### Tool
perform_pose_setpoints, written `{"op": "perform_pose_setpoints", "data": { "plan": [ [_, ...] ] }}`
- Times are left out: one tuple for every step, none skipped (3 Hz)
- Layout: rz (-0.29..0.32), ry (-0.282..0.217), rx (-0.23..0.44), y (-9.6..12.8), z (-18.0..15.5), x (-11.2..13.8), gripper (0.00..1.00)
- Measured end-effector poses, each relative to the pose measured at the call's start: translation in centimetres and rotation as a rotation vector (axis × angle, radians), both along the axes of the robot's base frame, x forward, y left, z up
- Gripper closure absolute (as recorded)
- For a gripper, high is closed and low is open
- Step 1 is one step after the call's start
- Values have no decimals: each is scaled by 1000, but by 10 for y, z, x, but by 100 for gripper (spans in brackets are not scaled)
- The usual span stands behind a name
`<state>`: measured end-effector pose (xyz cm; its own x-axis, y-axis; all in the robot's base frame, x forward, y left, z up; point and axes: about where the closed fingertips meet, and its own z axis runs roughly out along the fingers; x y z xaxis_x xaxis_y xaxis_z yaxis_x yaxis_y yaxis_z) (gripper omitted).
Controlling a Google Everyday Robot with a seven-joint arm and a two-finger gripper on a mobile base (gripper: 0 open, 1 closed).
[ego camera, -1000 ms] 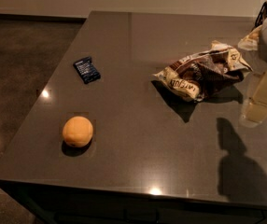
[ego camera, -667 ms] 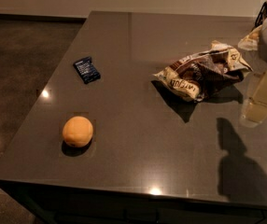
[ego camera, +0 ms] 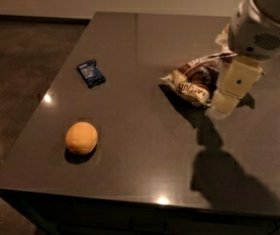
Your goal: Pick rxbar blueberry
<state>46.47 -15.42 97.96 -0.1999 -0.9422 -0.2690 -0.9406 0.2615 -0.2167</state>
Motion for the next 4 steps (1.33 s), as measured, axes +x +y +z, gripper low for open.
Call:
{"op": "perform_pose_setpoints", "data": {
  "plan": [
    [-2,27,37,51,-5,13,0],
    [-41,55,48,92,-21,36,0],
    [-121,83,45,127,-43,67,0],
    [-210,101,40,161,-64,98,0]
  ]
}}
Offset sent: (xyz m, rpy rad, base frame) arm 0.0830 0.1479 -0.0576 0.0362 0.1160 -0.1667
